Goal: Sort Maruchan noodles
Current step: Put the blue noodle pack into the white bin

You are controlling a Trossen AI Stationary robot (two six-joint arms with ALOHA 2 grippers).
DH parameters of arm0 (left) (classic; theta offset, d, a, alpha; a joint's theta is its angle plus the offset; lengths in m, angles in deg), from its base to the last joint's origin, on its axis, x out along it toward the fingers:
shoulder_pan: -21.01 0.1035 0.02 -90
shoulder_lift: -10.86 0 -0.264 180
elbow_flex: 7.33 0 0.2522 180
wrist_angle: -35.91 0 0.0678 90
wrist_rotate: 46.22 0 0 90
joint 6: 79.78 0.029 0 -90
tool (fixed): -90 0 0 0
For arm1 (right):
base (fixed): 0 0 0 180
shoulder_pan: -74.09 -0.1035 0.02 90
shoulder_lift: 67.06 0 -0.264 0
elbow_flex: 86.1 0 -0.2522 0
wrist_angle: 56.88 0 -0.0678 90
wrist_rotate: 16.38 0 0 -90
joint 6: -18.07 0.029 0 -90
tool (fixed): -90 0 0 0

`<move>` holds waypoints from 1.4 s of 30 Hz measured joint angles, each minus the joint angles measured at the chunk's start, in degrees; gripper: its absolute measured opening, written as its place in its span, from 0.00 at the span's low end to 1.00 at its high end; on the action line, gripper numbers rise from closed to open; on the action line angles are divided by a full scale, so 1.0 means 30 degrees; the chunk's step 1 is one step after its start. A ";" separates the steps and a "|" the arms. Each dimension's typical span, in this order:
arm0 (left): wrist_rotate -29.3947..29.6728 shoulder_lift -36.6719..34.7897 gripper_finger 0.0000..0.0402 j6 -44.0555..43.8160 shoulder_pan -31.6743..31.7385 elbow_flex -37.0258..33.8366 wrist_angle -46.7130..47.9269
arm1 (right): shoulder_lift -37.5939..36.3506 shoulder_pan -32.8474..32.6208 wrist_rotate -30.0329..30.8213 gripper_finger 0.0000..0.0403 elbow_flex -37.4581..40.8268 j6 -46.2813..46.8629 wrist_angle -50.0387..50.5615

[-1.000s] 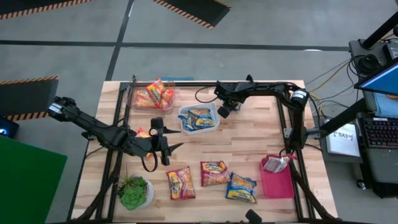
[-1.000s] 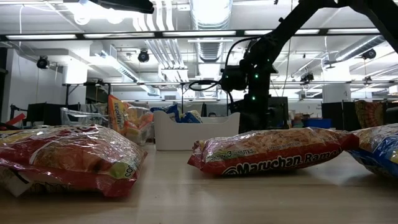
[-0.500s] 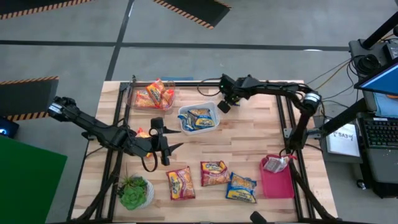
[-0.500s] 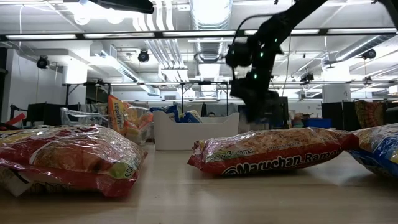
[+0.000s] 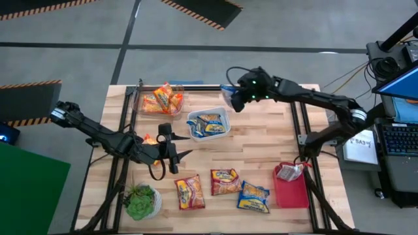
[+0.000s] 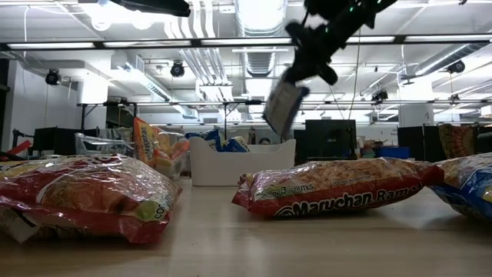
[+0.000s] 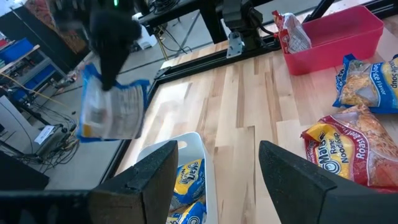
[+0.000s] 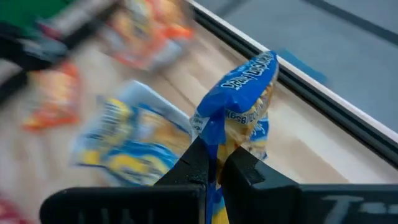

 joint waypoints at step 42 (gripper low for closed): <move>-0.0015 0.0007 0.52 -0.0131 0.0000 0.0000 -0.0151 | 0.5888 -0.3439 0.2244 0.03 0.0229 0.4665 -0.0152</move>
